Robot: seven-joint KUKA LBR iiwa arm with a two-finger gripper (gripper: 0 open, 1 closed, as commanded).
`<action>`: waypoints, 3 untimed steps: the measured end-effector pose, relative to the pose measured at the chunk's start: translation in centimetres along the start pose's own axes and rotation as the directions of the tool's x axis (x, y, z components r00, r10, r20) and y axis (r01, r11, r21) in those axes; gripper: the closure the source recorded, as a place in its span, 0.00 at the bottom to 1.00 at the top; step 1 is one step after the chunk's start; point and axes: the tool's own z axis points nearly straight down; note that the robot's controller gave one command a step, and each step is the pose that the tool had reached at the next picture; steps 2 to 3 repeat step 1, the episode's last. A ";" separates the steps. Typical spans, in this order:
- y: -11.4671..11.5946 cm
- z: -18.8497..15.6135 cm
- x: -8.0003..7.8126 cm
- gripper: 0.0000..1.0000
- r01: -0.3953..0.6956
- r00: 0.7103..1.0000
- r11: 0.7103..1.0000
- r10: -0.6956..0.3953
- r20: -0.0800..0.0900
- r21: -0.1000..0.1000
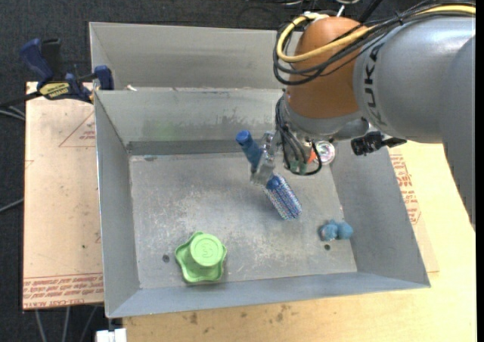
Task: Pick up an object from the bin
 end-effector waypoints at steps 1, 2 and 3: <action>2.1 -12.7 -1.1 1.00 0.205 0.979 0.979 -0.205 0.000 0.000; 2.1 -12.7 -1.1 1.00 0.205 0.979 0.979 -0.205 0.000 0.000; 2.1 -12.7 -1.1 1.00 0.205 0.979 0.979 -0.205 0.000 0.000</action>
Offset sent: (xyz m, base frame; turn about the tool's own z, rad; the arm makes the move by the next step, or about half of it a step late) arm 0.0137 0.0158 0.1238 -0.2053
